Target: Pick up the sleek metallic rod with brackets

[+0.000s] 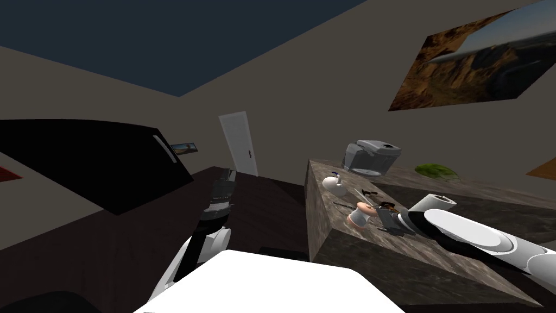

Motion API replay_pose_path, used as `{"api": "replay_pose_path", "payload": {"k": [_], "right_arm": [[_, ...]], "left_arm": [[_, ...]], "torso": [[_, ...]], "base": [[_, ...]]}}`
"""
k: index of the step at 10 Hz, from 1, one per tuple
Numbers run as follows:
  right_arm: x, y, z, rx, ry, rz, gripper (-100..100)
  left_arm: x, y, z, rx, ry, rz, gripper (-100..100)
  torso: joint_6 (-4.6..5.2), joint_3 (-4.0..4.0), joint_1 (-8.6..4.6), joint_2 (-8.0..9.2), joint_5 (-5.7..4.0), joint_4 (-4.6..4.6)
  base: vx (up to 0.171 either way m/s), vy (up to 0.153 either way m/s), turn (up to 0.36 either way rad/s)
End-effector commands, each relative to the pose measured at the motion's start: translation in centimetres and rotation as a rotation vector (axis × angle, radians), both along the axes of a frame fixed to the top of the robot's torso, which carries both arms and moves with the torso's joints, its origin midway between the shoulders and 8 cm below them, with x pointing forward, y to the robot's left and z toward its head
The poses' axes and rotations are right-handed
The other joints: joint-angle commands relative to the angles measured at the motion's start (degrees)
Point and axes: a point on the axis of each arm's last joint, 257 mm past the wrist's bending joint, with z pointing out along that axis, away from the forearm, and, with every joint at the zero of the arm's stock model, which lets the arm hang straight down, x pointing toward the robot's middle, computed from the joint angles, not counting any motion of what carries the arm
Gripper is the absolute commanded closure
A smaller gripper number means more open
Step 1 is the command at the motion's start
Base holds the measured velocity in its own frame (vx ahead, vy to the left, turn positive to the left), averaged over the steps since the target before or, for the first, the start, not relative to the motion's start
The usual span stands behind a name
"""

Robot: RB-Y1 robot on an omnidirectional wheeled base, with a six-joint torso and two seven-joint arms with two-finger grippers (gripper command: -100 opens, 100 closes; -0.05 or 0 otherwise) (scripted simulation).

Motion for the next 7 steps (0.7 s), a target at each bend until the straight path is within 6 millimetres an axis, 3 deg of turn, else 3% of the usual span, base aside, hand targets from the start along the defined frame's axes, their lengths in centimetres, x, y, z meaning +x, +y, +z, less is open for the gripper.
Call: {"api": "replay_pose_path", "payload": {"k": [1,2,3,4,5,6,7], "right_arm": [[-0.8,-2.4,0.6,-0.058,0.023,-0.010,-100],[-0.2,-1.1,0.2,-0.036,0.014,-0.004,-100],[-0.2,-1.2,0.2,-0.040,0.015,-0.006,0],[-0.8,-1.2,-1.3,-0.037,0.013,-0.015,-100],[-1.0,-1.2,-2.0,-0.036,0.013,-0.018,-100],[-0.8,-1.2,-1.5,-0.035,0.015,-0.016,-100],[-0.8,-1.2,-1.5,-0.036,0.014,-0.016,100]], "left_arm": [[0.0,0.0,0.0,0.000,0.000,0.000,0],[0.0,0.0,0.0,0.000,0.000,0.000,0],[0.0,0.0,0.0,0.000,0.000,0.000,0],[0.0,0.0,0.0,0.000,0.000,0.000,0],[0.0,0.0,0.0,0.000,0.000,0.000,0],[0.0,0.0,0.0,0.000,0.000,0.000,0],[0.0,0.0,0.0,0.000,0.000,0.000,0]], "torso": [[0.00,0.00,0.00,0.00,0.00,0.00],[0.00,-0.03,-0.02,-0.05,0.00,-0.01],[0.04,0.06,-0.29,0.11,-0.05,0.02],[0.05,0.15,-0.48,0.26,-0.11,0.06],[0.04,0.12,-0.63,0.21,-0.16,0.05],[0.04,0.08,-0.73,0.14,-0.18,0.03],[0.05,0.13,-0.69,0.23,-0.16,0.05]], "base": [[0.101,0.143,0.093],[0.048,0.059,0.014],[0.009,0.012,-0.003],[0.045,-0.015,0.057],[0.065,-0.035,0.060],[0.028,-0.017,0.012],[0.000,0.000,0.000]]}}
